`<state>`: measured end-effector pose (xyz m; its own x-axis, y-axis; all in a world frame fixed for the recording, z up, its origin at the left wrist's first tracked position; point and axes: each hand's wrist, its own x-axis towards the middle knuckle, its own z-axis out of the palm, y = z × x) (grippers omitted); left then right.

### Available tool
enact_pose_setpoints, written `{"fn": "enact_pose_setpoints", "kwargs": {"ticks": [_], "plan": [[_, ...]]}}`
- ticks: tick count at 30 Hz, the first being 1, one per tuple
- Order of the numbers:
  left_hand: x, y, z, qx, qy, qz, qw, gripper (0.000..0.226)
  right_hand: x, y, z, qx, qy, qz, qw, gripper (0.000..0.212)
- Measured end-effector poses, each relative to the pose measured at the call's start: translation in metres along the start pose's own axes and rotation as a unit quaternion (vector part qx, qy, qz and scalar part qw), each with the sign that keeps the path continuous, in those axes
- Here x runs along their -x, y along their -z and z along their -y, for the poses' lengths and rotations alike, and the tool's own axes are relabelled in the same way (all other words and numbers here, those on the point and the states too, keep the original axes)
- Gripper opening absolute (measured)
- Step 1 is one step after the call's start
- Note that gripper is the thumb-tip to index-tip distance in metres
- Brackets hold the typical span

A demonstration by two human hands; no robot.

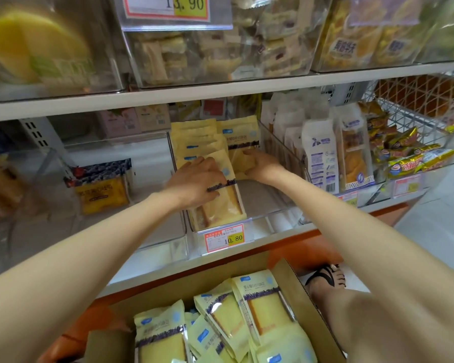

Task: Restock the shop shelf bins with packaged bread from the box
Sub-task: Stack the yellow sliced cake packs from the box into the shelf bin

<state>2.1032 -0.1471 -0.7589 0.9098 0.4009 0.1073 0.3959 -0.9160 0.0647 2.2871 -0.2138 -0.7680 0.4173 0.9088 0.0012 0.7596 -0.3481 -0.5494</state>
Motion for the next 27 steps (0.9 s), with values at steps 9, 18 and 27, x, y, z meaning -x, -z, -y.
{"fn": "enact_pose_setpoints", "kwargs": {"ticks": [9,18,27], "plan": [[0.079,-0.006,-0.056,0.188,-0.082,-0.171,0.964,0.027,0.149,0.024,0.013,-0.125,0.147,0.004,0.981,0.023],[0.165,-0.151,-0.116,0.261,0.057,0.186,0.946,0.028,0.187,-0.071,-0.065,0.134,0.061,0.328,0.933,0.028],[0.195,-0.178,-0.12,0.096,0.111,0.336,0.93,0.037,0.218,-0.113,-0.107,0.249,0.062,0.421,0.87,0.052]]}}
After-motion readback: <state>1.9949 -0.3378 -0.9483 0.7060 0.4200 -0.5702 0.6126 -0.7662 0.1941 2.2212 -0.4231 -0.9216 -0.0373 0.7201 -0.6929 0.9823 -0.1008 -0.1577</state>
